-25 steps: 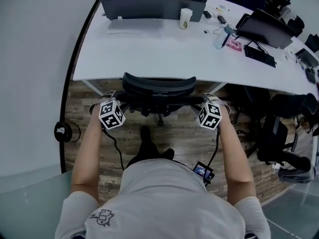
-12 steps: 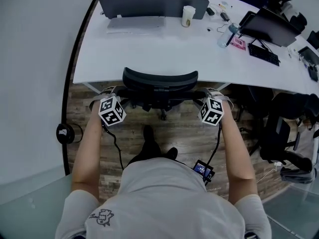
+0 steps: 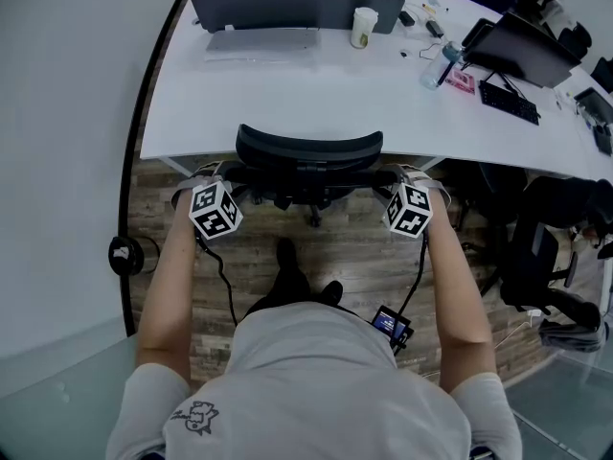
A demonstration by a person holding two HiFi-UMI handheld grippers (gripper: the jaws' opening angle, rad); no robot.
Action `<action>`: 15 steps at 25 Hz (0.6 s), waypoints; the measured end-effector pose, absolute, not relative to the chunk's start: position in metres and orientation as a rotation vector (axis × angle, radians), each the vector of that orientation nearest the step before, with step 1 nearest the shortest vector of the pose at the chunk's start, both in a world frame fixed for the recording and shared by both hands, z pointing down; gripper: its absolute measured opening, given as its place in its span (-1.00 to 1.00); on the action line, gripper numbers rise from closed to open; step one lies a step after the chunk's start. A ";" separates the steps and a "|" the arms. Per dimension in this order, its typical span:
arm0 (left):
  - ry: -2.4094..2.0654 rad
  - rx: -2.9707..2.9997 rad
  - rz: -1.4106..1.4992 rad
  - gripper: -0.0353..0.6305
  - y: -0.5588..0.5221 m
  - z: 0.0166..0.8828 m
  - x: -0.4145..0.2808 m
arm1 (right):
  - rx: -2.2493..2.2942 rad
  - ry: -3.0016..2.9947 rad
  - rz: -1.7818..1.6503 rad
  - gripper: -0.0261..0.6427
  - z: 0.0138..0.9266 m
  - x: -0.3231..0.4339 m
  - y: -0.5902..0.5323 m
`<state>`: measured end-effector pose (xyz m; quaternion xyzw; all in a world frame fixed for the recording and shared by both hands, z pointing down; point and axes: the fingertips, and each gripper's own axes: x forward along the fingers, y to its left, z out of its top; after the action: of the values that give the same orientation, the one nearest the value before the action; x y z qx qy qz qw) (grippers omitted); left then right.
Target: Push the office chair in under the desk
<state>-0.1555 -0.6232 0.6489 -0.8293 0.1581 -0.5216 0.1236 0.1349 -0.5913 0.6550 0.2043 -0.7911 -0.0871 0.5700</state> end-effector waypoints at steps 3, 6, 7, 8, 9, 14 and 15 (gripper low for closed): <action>0.467 -2.417 -1.521 -0.36 -0.622 0.649 -0.156 | 0.493 -1.857 -0.207 -0.44 0.655 0.134 -0.591; 0.473 -2.409 -1.528 -0.36 -0.621 0.648 -0.156 | 0.502 -1.856 -0.203 -0.41 0.655 0.135 -0.593; 0.477 -2.405 -1.528 -0.36 -0.621 0.647 -0.155 | 0.504 -1.855 -0.200 -0.40 0.654 0.136 -0.593; 0.483 -2.404 -1.525 -0.36 -0.621 0.646 -0.155 | 0.508 -1.855 -0.198 -0.39 0.654 0.136 -0.593; 0.492 -2.408 -1.516 -0.36 -0.620 0.644 -0.155 | 0.511 -1.856 -0.199 -0.39 0.653 0.135 -0.593; 0.547 -2.451 -1.448 -0.36 -0.614 0.620 -0.156 | 0.535 -1.890 -0.216 -0.39 0.633 0.131 -0.587; 0.550 -2.449 -1.443 -0.36 -0.612 0.617 -0.155 | 0.542 -1.901 -0.219 -0.39 0.628 0.130 -0.587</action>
<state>-0.1554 -0.6122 0.6169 -0.8394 0.1884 -0.4948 0.1229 0.1295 -0.5866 0.6280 0.2285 -0.8013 -0.0923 0.5452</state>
